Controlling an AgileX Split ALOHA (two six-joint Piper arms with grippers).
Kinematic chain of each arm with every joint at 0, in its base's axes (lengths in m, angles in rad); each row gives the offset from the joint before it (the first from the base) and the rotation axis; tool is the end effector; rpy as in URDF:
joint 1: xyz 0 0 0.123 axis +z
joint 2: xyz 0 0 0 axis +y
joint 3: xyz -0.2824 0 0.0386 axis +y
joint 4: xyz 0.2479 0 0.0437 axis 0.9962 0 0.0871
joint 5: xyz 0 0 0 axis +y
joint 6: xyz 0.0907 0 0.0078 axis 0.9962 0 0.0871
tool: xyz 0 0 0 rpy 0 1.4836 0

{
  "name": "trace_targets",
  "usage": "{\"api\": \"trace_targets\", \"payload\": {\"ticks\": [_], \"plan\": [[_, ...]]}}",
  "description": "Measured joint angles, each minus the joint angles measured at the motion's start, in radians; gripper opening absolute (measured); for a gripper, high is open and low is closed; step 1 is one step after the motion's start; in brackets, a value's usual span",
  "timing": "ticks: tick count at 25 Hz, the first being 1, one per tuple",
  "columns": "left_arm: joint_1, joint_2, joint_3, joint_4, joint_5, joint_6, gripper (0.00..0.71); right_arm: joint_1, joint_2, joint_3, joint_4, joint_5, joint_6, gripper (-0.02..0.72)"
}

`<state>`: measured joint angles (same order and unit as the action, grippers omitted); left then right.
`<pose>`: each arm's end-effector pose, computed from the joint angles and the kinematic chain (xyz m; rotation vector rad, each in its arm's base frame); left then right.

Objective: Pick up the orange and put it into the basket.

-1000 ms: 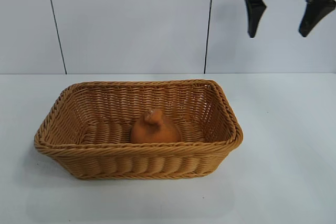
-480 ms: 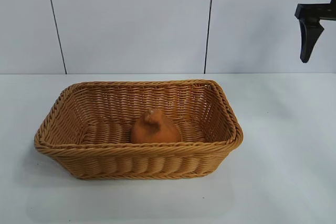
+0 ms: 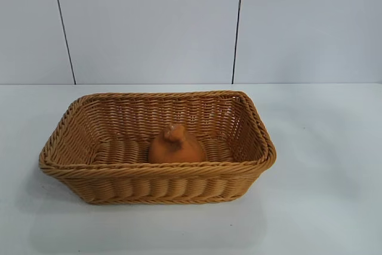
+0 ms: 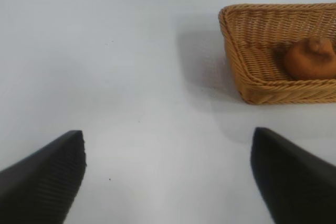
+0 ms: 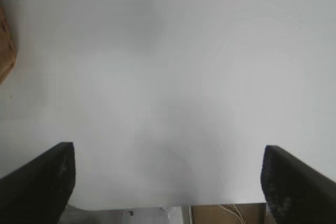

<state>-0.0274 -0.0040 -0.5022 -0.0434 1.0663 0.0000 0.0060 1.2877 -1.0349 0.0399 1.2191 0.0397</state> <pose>-0.0061 -0.0033 0.2774 0.0303 2.0434 -0.0691 0.2258 0.0048 0.2958 0.0649 2.9551 0.0635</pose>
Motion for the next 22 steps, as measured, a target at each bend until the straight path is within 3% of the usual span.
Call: {"api": "trace_targets", "payload": {"ticks": [6,8,10,14,22], "plan": [[0.000,0.000,0.000,0.000,0.000,0.000,0.612,0.000,-0.272,0.190,0.000,-0.004,-0.029,0.661],[0.000,0.000,0.000,0.000,0.000,0.000,0.612,0.000,-0.387,0.261,0.000,-0.035,-0.040,0.661],[0.000,0.000,0.000,0.000,0.000,0.000,0.612,0.000,-0.533,0.367,0.000,-0.114,-0.050,0.661],[0.000,0.000,0.000,0.000,0.000,0.000,0.612,0.000,-0.737,0.486,-0.001,-0.172,-0.060,0.661],[0.000,0.000,0.000,-0.001,0.000,0.000,0.612,0.000,-0.997,0.544,-0.001,-0.192,-0.061,0.661]]}}
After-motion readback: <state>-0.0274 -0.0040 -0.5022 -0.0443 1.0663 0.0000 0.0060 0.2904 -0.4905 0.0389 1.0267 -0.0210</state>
